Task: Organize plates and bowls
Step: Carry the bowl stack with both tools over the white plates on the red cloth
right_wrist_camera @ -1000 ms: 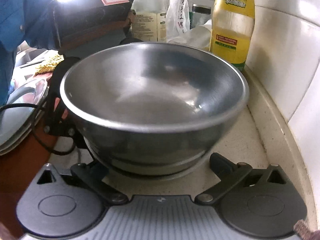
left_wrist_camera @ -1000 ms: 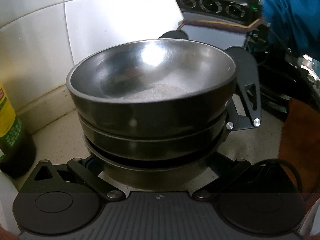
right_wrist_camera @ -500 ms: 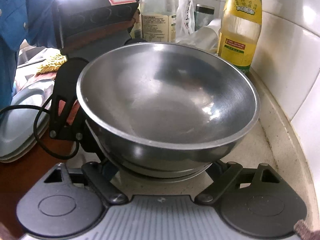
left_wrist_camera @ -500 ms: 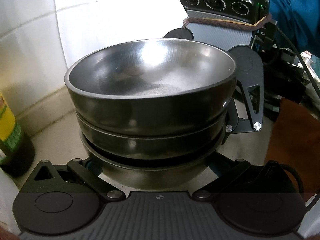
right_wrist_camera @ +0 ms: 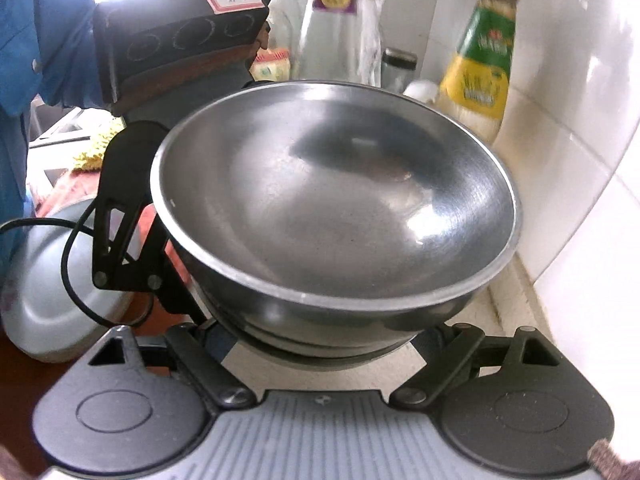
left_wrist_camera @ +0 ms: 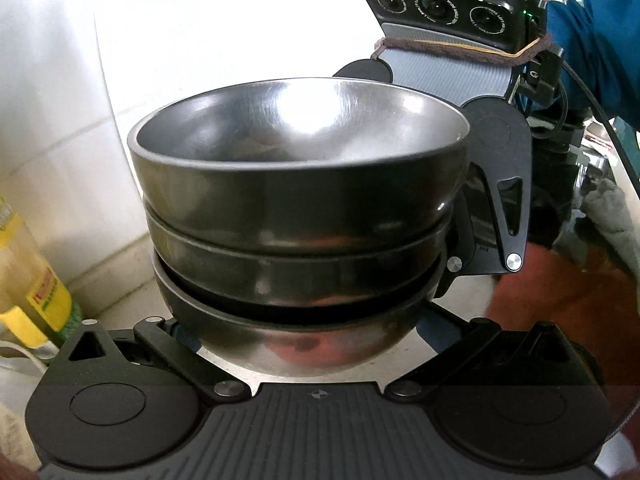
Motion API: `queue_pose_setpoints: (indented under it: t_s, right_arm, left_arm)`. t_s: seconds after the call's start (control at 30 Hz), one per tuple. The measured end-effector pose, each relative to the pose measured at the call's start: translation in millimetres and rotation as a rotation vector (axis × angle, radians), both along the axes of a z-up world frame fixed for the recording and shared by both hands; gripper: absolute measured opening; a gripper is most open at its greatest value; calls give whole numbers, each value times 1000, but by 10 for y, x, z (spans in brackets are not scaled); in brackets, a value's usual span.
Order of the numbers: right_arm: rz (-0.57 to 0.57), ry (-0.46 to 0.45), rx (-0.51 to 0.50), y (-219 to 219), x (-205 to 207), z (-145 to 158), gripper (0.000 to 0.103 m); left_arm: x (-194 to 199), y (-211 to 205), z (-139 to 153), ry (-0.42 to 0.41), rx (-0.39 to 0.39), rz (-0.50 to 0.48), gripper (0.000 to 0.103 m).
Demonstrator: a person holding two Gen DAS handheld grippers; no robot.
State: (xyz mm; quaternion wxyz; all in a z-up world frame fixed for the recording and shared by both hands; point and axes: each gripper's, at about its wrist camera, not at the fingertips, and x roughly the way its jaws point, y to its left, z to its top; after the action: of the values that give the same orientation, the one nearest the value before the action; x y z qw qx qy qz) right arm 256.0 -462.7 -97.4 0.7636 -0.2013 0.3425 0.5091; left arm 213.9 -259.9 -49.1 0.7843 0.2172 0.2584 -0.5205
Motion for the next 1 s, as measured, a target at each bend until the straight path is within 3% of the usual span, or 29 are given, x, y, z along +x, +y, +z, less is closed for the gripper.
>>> queue_pose_setpoints:
  t_s: [0.33,0.7,1.0]
  right_arm:
    - [-6,-36,1,214,-435,328,84]
    - [-6,-43,-61,437,-662,407,84]
    - [7,-18,-86,682,-1249,615,84]
  left_arm:
    - [-590,63,78,-71,5,28,103]
    - [-650,121,187,-81,8,47,103]
    - [-1318,279,179,-40,18,67,103]
